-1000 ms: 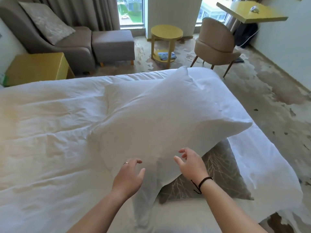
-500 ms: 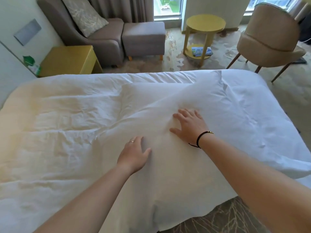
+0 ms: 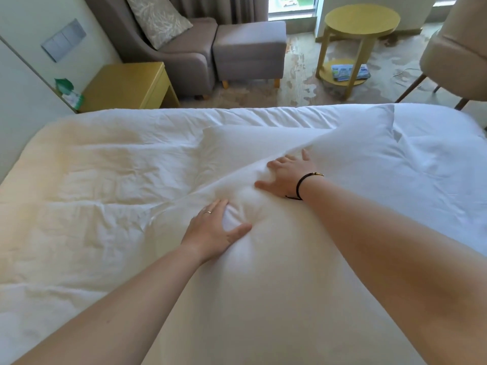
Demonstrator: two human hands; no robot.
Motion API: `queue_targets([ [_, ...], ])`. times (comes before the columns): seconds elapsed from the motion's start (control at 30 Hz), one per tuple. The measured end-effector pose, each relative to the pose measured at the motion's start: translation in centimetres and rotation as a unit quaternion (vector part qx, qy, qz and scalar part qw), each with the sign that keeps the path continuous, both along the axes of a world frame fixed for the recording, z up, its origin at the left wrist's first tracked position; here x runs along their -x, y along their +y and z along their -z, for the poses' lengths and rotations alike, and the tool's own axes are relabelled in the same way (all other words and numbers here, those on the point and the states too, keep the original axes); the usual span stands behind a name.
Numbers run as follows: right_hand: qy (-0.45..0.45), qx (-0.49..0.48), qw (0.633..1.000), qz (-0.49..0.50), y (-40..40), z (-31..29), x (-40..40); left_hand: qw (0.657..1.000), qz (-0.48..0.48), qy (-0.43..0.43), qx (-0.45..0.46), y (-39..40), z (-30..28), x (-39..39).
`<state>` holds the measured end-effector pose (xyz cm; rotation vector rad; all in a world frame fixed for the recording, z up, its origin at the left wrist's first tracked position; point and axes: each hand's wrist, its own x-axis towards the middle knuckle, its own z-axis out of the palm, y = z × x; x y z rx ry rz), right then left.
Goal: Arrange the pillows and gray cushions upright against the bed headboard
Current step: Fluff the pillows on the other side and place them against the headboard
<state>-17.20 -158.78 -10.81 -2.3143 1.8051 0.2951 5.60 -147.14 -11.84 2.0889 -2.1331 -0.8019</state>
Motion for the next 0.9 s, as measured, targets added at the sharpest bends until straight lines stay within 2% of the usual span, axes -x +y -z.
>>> queue_targets([
  [0.23,0.009,0.015,1.000,-0.018,2.2,1.3,0.3,0.998,0.029,-0.043,0.031,3.0,0.1,1.2],
  [0.37,0.000,0.061,0.997,-0.051,5.5,1.1,0.8,0.998,0.027,-0.038,0.050,5.5,-1.1,1.8],
  [0.5,-0.072,0.129,0.989,-0.027,10.0,-0.8,1.9,0.996,0.046,-0.007,0.077,6.8,-3.2,2.2],
  [0.67,-0.160,0.244,0.956,-0.011,17.8,-5.6,4.2,0.987,0.064,0.006,0.146,6.4,-7.5,1.8],
  [0.8,-0.189,0.321,0.928,-0.011,24.5,-10.1,5.2,0.986,0.123,-0.022,0.109,6.9,-12.0,1.3],
  [0.9,-0.196,0.342,0.919,-0.023,29.5,-12.4,5.7,0.980,0.186,-0.052,0.059,8.8,-14.8,0.7],
])
